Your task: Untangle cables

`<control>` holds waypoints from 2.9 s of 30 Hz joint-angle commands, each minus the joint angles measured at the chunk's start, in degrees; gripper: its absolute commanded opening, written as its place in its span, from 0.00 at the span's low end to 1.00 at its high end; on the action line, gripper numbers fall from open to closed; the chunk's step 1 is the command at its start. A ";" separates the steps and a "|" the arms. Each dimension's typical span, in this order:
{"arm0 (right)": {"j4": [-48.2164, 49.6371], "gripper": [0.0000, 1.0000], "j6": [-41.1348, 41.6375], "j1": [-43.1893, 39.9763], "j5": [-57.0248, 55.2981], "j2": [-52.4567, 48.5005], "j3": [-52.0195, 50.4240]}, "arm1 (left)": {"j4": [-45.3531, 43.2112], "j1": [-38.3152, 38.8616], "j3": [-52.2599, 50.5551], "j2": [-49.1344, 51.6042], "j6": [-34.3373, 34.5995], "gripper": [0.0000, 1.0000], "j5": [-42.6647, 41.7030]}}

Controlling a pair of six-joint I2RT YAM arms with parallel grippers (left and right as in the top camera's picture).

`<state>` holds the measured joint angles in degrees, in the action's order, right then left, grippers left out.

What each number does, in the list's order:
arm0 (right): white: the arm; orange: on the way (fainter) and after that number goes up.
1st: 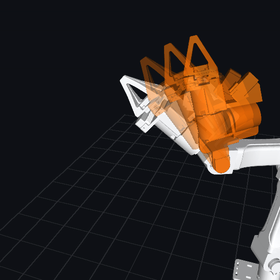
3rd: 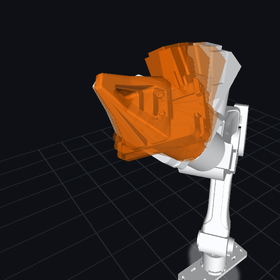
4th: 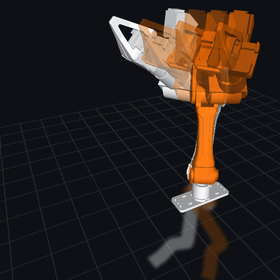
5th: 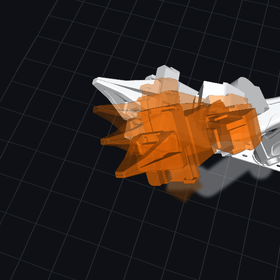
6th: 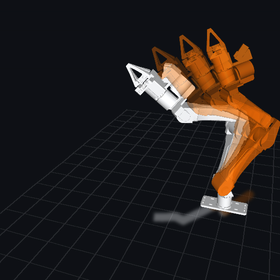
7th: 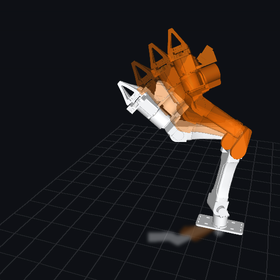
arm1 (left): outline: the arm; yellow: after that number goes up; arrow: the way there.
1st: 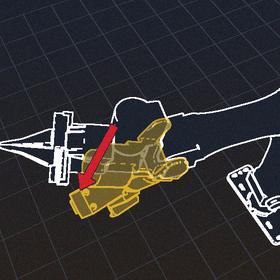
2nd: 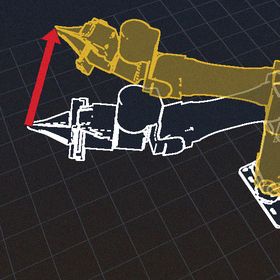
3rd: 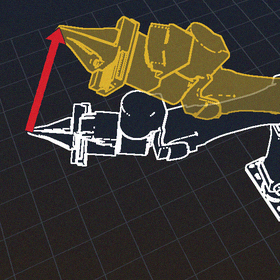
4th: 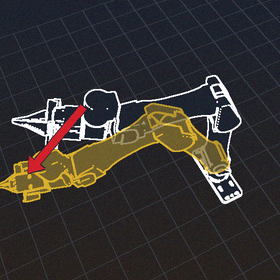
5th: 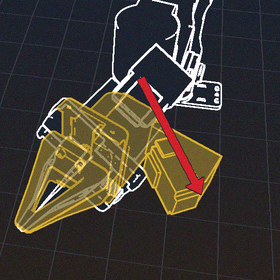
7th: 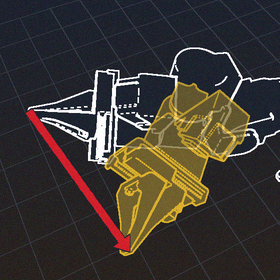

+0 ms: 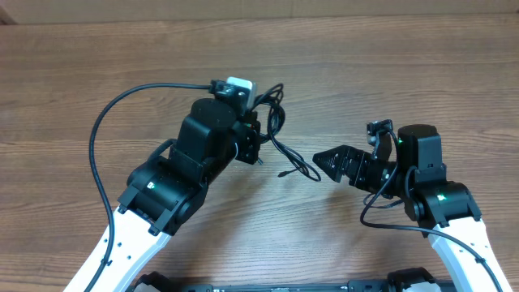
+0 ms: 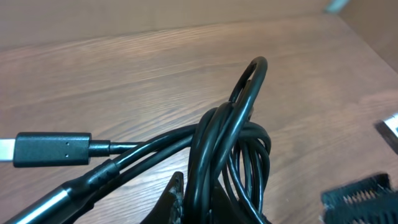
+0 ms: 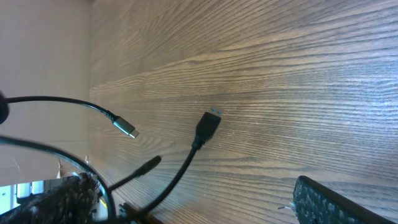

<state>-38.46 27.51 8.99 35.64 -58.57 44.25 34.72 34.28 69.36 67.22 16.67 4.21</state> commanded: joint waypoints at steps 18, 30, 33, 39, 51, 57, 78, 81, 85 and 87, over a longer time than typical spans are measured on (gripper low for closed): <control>8.17 1.00 2.78 -0.04 6.67 0.42 0.72 | 5.18 0.35 0.87 -1.01 31.52 0.04 20.13; 12.24 1.00 -5.22 0.00 7.98 0.42 0.72 | 5.38 0.37 0.87 -0.96 39.76 0.04 14.21; 15.17 1.00 -5.22 0.00 6.82 0.39 0.72 | 5.42 0.37 0.87 -0.96 40.37 0.04 11.08; 17.20 1.00 -5.03 0.00 -7.91 0.20 0.72 | 5.38 0.90 0.87 -0.96 41.24 0.04 2.12; 16.57 1.00 -4.83 -0.07 -33.24 -0.17 0.72 | 5.60 1.75 0.87 -0.96 33.44 0.04 -14.62; 14.47 1.00 -4.85 -0.07 -37.29 -1.79 0.72 | 6.82 1.75 0.87 -0.98 29.53 0.04 -17.94; -4.02 1.00 -4.83 -0.11 -63.54 -3.08 0.72 | 6.23 1.64 0.92 -1.05 10.36 0.04 7.58; -4.13 1.00 -4.83 -0.11 -63.91 -3.08 0.72 | 6.93 1.64 0.92 -1.03 7.56 0.04 14.47; -4.15 1.00 -5.60 -0.11 -57.86 -3.08 0.72 | 6.75 1.66 0.92 -1.03 4.96 0.04 14.05; -4.17 1.00 -9.55 -0.11 -49.90 -3.08 0.72 | 6.58 1.66 0.92 -1.03 2.45 0.04 10.88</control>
<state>-42.87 22.06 9.02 -23.73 -61.41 44.25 42.00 35.99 69.36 67.22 24.43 15.27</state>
